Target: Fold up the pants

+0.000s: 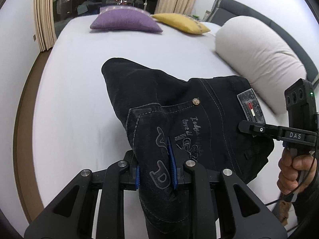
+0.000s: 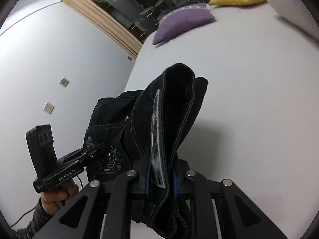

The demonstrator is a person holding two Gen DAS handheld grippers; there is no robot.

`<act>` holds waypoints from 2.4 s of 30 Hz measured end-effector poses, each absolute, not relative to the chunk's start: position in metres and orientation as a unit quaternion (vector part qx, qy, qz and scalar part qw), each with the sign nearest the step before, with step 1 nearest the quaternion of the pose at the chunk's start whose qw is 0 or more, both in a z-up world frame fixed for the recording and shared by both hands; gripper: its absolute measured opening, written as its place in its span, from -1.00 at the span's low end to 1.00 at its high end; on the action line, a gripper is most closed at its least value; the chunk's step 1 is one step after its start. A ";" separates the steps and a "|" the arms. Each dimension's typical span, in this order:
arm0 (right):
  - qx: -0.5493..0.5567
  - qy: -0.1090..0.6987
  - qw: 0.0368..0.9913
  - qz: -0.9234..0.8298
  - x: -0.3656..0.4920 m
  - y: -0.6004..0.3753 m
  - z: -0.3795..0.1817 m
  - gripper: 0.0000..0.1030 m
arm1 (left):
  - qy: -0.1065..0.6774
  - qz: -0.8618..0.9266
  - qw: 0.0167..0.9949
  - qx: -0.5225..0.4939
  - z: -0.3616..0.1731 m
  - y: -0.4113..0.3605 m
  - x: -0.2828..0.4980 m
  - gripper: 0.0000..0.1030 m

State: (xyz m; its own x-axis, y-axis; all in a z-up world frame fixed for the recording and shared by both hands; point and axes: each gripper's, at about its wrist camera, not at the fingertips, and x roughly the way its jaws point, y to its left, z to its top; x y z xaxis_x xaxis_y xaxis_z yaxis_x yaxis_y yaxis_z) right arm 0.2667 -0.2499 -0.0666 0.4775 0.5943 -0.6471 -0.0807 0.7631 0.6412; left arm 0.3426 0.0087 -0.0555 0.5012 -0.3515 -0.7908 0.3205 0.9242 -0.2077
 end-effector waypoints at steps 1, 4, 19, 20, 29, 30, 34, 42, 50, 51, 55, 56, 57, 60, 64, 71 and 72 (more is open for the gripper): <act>0.283 0.477 0.807 0.204 0.277 -0.247 -0.080 -0.64 | 0.468 -0.191 0.862 -0.016 -0.068 0.014 0.353 -0.58; 0.305 0.516 0.783 0.166 0.294 -0.261 -0.136 -0.31 | 0.499 -0.172 0.849 -0.019 -0.112 0.025 0.372 -0.41; 0.301 0.399 0.862 0.086 0.181 -0.323 -0.089 0.28 | 0.365 -0.065 0.929 0.003 -0.074 0.045 0.263 0.79; 0.259 0.378 0.886 0.073 0.164 -0.313 -0.064 0.35 | 0.347 -0.058 0.936 0.016 -0.061 0.021 0.242 0.89; 0.069 0.129 0.989 -0.002 0.060 -0.247 0.112 1.00 | 0.142 0.037 0.988 0.043 0.095 0.010 0.080 1.00; 0.052 0.107 0.993 -0.012 0.046 -0.241 0.128 1.00 | 0.127 0.033 0.991 0.029 0.112 0.014 0.064 1.00; 0.028 0.055 0.998 -0.016 0.004 -0.223 0.168 1.00 | 0.095 0.020 0.995 0.004 0.154 0.021 0.023 1.00; 0.064 0.090 0.994 0.014 -0.031 -0.206 0.176 1.00 | 0.131 0.036 0.990 0.037 0.164 0.013 -0.035 1.00; 0.063 0.222 0.973 0.000 -0.027 -0.184 0.124 1.00 | 0.274 0.035 0.961 0.008 0.092 0.001 -0.032 1.00; 0.059 0.229 0.972 -0.007 -0.026 -0.182 0.119 1.00 | 0.284 0.033 0.958 0.004 0.084 0.001 -0.032 1.00; 0.050 0.250 0.967 -0.019 -0.024 -0.177 0.105 1.00 | 0.304 0.031 0.952 0.002 0.066 0.000 -0.031 1.00; 0.052 0.256 0.965 -0.017 -0.022 -0.176 0.102 1.00 | 0.307 0.030 0.951 0.002 0.063 0.000 -0.032 1.00; 0.055 0.263 0.963 -0.012 -0.020 -0.175 0.099 1.00 | 0.310 0.029 0.950 0.003 0.058 -0.002 -0.029 1.00; 0.050 0.279 0.959 -0.006 -0.016 -0.169 0.088 1.00 | 0.320 0.032 0.947 0.003 0.046 -0.001 -0.020 1.00; 0.044 0.298 0.953 0.004 -0.011 -0.165 0.073 1.00 | 0.339 0.034 0.940 0.002 0.027 -0.002 -0.001 1.00; 0.053 0.321 0.946 0.009 -0.003 -0.166 0.057 1.00 | 0.356 0.030 0.934 0.006 0.008 -0.005 0.019 1.00; 0.053 0.323 0.945 0.010 -0.002 -0.166 0.056 1.00 | 0.360 0.031 0.932 0.006 0.005 -0.004 0.021 1.00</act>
